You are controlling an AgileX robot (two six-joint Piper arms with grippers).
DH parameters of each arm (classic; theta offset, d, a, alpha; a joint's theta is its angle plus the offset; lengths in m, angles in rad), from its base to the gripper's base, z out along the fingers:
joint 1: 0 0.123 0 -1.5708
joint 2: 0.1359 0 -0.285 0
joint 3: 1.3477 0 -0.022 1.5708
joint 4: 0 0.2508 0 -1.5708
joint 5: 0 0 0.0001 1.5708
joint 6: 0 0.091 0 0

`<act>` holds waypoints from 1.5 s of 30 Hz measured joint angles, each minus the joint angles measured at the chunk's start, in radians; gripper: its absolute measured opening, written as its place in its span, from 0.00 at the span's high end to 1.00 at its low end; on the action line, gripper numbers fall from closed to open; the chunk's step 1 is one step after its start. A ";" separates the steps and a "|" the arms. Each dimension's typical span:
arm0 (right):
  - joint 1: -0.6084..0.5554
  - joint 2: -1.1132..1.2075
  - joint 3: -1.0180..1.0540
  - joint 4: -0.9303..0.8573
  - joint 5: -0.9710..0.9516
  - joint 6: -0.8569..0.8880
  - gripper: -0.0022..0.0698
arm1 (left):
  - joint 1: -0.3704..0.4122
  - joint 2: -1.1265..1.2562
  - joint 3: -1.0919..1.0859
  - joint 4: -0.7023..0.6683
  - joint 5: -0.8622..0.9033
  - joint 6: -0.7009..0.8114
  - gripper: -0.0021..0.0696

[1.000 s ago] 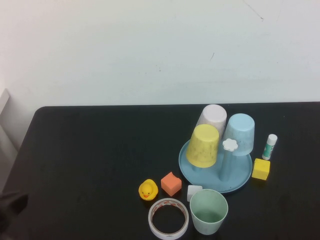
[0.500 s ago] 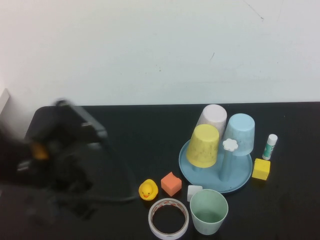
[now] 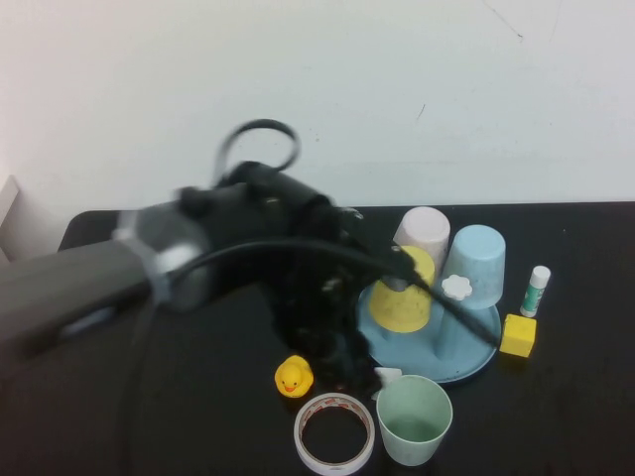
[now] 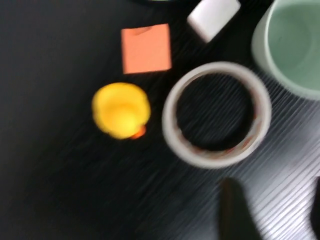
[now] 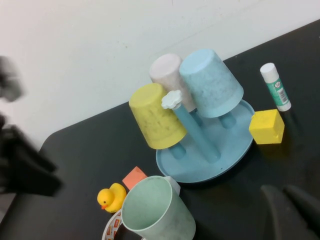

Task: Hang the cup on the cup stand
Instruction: Pick up the cup from the table, then adjust the cup with two arms

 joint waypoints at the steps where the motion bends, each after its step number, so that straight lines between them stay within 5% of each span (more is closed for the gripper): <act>1: 0.000 0.000 0.000 0.000 0.000 -0.001 0.97 | 0.000 0.030 -0.032 -0.017 0.009 -0.013 0.47; 5: 0.000 0.000 0.000 0.002 0.000 -0.005 0.97 | 0.000 0.166 -0.134 -0.113 0.038 -0.058 0.18; 9: 0.000 0.000 0.000 0.004 0.000 -0.014 0.97 | 0.000 0.288 -0.213 -0.209 0.014 -0.073 0.15; 18: 0.000 0.000 0.000 0.009 0.007 -0.023 0.97 | 0.000 0.407 -0.247 -0.220 -0.052 -0.106 0.36; 23: 0.000 0.000 0.000 0.029 0.012 -0.060 0.97 | 0.000 0.425 -0.260 -0.208 -0.064 -0.109 0.78; 26: 0.000 0.000 0.000 0.041 0.015 -0.068 0.97 | 0.000 0.425 -0.266 -0.196 -0.064 -0.109 0.91; 36: 0.000 0.000 0.000 0.059 0.016 -0.088 0.97 | -0.064 0.208 -0.218 -0.040 -0.029 -0.052 0.96; 45: 0.000 0.000 0.000 0.064 0.016 -0.088 0.97 | -0.147 -0.222 0.221 0.228 -0.384 -0.285 0.96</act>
